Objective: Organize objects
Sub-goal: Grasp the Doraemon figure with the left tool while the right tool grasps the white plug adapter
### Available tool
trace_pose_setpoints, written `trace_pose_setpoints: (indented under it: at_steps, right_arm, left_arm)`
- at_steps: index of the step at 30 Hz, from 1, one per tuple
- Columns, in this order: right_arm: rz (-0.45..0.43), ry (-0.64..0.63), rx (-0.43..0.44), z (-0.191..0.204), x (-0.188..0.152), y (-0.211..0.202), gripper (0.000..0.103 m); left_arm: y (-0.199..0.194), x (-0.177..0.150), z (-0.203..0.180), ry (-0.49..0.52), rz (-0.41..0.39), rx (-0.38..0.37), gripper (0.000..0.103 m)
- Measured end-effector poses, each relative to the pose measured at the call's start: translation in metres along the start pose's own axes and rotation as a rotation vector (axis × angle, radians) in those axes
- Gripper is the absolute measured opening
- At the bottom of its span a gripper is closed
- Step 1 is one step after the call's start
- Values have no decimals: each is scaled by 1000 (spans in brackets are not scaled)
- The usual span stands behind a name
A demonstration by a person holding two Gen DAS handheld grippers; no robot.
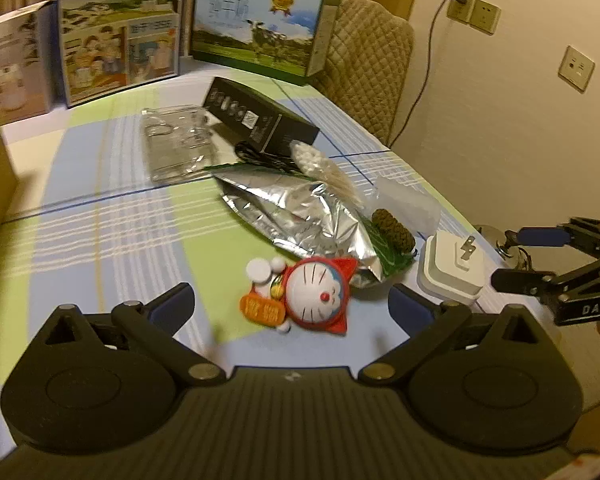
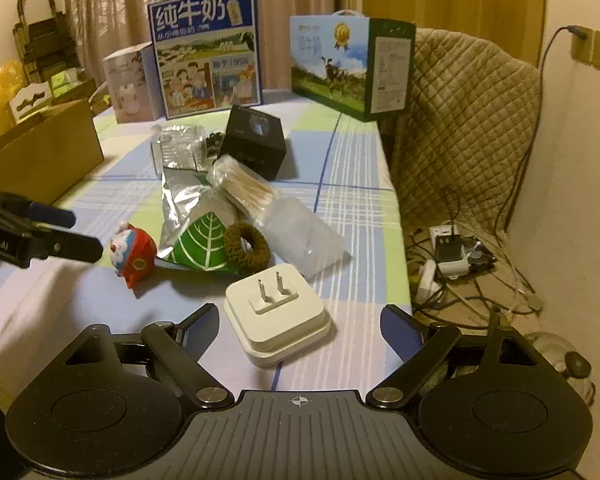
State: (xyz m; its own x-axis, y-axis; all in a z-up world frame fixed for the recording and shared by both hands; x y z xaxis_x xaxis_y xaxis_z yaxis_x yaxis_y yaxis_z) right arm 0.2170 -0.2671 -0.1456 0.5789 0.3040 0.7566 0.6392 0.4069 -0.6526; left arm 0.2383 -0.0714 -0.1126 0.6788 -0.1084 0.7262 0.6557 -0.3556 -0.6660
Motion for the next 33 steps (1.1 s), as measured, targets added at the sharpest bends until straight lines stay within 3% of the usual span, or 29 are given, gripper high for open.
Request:
trace_pose_setpoints:
  at_steps: [7,16,22,26,30,33]
  right_arm:
    - [24,-84,73,8,-6,27,79]
    - [46,-142,76,10,-11,47,76]
    - [53,-126,70,10,-13,50,66]
    - [49,-111,63,12,-14,49,65]
    - [45,-94,52,16,-15,47,64]
    - [45,-79,37,18,-16,44,64]
  left_arm:
    - [18,6,-2,18,2,-53,99]
    - [32,1,-3,29,28,-76,93]
    - [39,-3,-2,29,40,-73,89]
    - [42,-6,1,19,52,-70,84]
    - [45,-8,4,-2,65,-71,69]
    - [43,-9,5,-1,63,-64,69]
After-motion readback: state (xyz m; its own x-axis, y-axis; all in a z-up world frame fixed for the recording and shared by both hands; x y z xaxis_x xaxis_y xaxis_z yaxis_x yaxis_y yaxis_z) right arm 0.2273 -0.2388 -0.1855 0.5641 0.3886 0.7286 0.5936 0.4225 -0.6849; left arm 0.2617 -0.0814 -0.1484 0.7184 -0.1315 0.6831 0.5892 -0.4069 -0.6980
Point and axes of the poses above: each gripper's, at about its wrist camera, not at the fingertips, and y roughly the way its jaws point, z to its left, x to its top, the point moved 10 cm from there along y, roughly the way its jaws point, and after that the axes turned 2 degrees about -z, right-handed, at the moved point
